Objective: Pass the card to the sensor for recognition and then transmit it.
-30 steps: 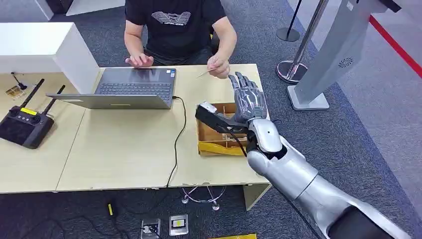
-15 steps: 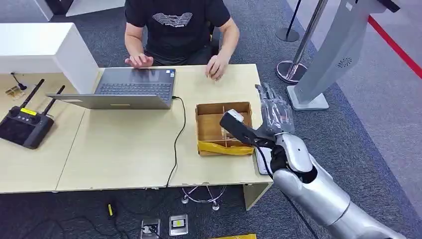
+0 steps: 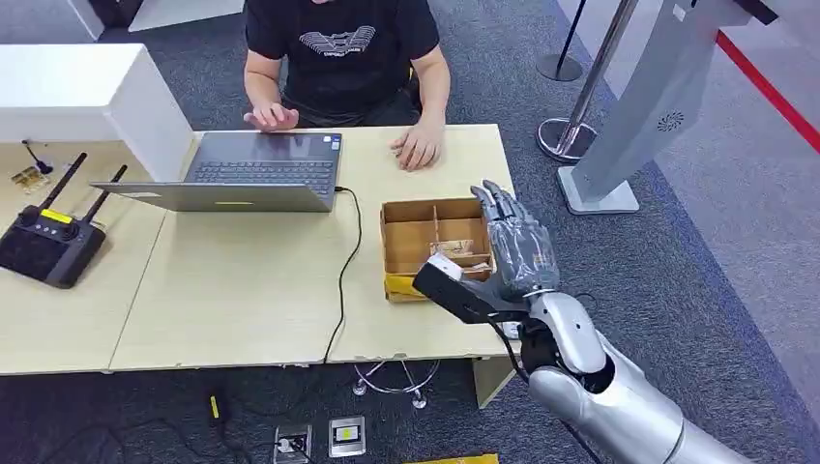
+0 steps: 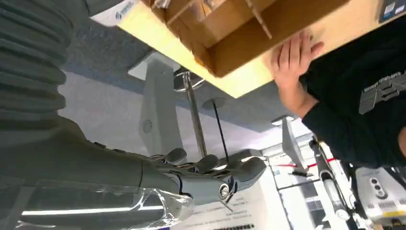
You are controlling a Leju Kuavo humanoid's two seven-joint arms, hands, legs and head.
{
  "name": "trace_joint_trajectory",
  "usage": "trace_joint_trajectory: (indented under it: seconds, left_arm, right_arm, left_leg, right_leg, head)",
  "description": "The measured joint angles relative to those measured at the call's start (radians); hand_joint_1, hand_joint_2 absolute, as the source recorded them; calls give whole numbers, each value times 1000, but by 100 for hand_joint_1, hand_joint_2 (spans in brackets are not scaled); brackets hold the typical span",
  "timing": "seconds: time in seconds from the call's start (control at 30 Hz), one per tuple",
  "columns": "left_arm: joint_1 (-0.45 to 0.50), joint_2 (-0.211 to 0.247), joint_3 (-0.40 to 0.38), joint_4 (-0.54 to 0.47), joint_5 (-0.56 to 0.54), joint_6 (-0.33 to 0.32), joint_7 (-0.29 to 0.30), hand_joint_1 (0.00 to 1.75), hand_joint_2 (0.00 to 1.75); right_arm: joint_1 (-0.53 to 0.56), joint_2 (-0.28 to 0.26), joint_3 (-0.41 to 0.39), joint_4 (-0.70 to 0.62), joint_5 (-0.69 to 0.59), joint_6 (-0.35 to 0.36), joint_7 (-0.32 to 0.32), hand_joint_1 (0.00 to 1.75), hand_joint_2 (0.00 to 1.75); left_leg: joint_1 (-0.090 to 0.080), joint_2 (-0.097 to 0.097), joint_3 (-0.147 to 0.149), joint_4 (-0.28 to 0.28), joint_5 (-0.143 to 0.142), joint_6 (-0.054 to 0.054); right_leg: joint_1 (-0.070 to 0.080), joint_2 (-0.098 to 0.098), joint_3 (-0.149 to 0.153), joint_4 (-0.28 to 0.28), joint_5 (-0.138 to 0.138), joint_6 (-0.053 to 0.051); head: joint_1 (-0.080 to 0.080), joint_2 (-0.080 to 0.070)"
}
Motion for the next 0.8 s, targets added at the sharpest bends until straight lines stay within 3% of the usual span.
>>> trace_joint_trajectory:
  seconds: [0.17, 0.57, 0.8]
  left_arm:
    - [0, 0, 6, 0, 2, 0, 17, 0, 0]
    - [3, 3, 67, 0, 138, 0, 24, 0, 0]
    - [8, 3, 106, 0, 150, 0, 22, 0, 0]
  right_arm:
    - [8, 28, 27, 99, -13, -45, -27, 0, 175]
    - [10, 90, 70, 291, -95, -154, -82, 0, 175]
    - [5, 113, 85, 363, -105, -163, -92, 0, 175]
  left_leg:
    - [0, 0, 0, 0, 0, 0]
    - [0, 0, 0, 0, 0, 0]
    - [0, 0, 0, 0, 0, 0]
  right_leg:
    - [0, 0, 0, 0, 0, 0]
    - [0, 0, 0, 0, 0, 0]
    - [0, 0, 0, 0, 0, 0]
  head:
    - [0, 0]
    - [0, 0]
    - [0, 0]
